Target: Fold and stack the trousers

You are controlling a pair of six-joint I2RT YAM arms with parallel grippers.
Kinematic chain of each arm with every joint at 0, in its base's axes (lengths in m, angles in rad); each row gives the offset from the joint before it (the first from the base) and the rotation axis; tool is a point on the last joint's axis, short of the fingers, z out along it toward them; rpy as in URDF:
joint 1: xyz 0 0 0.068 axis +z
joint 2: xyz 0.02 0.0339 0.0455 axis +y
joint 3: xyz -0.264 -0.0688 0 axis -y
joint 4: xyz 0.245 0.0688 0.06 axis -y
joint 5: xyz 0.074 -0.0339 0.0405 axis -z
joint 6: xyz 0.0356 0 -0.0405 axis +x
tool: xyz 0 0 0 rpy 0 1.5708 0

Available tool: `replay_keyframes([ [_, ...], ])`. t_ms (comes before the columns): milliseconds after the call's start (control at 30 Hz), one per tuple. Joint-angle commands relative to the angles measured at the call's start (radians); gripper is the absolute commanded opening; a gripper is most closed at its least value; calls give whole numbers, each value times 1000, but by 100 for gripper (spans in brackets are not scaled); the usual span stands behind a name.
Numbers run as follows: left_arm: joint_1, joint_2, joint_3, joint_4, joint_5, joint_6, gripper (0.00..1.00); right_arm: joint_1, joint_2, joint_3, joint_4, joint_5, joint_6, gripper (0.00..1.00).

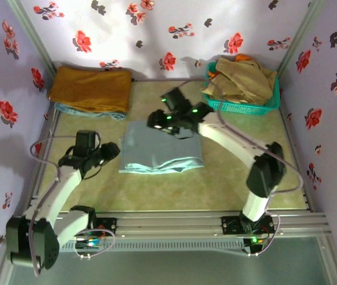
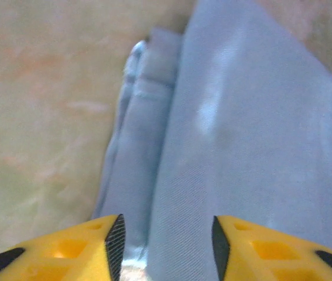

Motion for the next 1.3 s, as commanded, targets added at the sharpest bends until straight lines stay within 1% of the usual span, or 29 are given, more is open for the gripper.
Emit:
replay_keyframes([
  [0, -33, 165, 94, 20, 9, 59, 50, -72, -42, -149, 8, 43, -80, 54],
  [67, -43, 281, 152, 55, 16, 83, 53, -118, -75, -210, 8, 37, -131, 57],
  [133, -49, 390, 220, 51, -29, 103, 54, -157, -96, -268, 11, 24, -180, 62],
  [167, -50, 428, 248, 41, -49, 119, 54, -166, -98, -285, 5, 25, -198, 63],
  [233, -50, 495, 298, 6, -104, 143, 55, -169, -95, -314, -23, 42, -241, 64],
  [300, -53, 528, 325, -17, -138, 157, 55, -169, -97, -357, -23, 60, -255, 64],
  [367, -60, 543, 329, -11, -135, 161, 55, -169, -101, -415, 10, 60, -258, 65],
  [400, -68, 551, 328, 1, -127, 162, 52, -170, -101, -443, 27, 58, -257, 65],
  [467, -77, 562, 314, 55, -58, 156, 46, -169, -93, -481, 55, 54, -257, 65],
  [500, -80, 564, 302, 86, -23, 139, 39, -169, -87, -495, 63, 59, -256, 65],
  [533, -82, 562, 293, 100, -7, 122, 31, -170, -79, -503, 65, 68, -257, 65],
  [567, -83, 561, 287, 105, -3, 112, 26, -171, -70, -505, 59, 83, -257, 65],
  [600, -85, 557, 278, 113, 4, 103, 24, -174, -61, -504, 46, 104, -261, 64],
  [667, -85, 546, 260, 138, 37, 100, 25, -180, -58, -513, 53, 111, -265, 63],
  [700, -86, 542, 255, 141, 42, 100, 29, -184, -61, -522, 63, 105, -262, 63],
  [733, -85, 542, 252, 139, 44, 105, 36, -189, -67, -529, 74, 99, -259, 63],
  [867, -86, 538, 241, 111, 11, 118, 49, -193, -86, -537, 80, 92, -259, 63],
  [967, -86, 558, 227, 113, 12, 117, 49, -193, -96, -546, 84, 93, -257, 63],
  [1000, -86, 566, 218, 126, 28, 116, 44, -194, -98, -548, 80, 93, -257, 63],
  [1067, -87, 567, 206, 145, 46, 105, 22, -194, -106, -554, 80, 96, -254, 63],
  [1100, -87, 556, 197, 156, 52, 97, 8, -194, -113, -556, 82, 96, -252, 63],
  [1133, -87, 530, 191, 158, 48, 88, 0, -194, -119, -557, 80, 96, -251, 63],
  [1267, -88, 396, 200, 125, 48, 78, 0, -194, -159, -570, 80, 98, -243, 63],
])
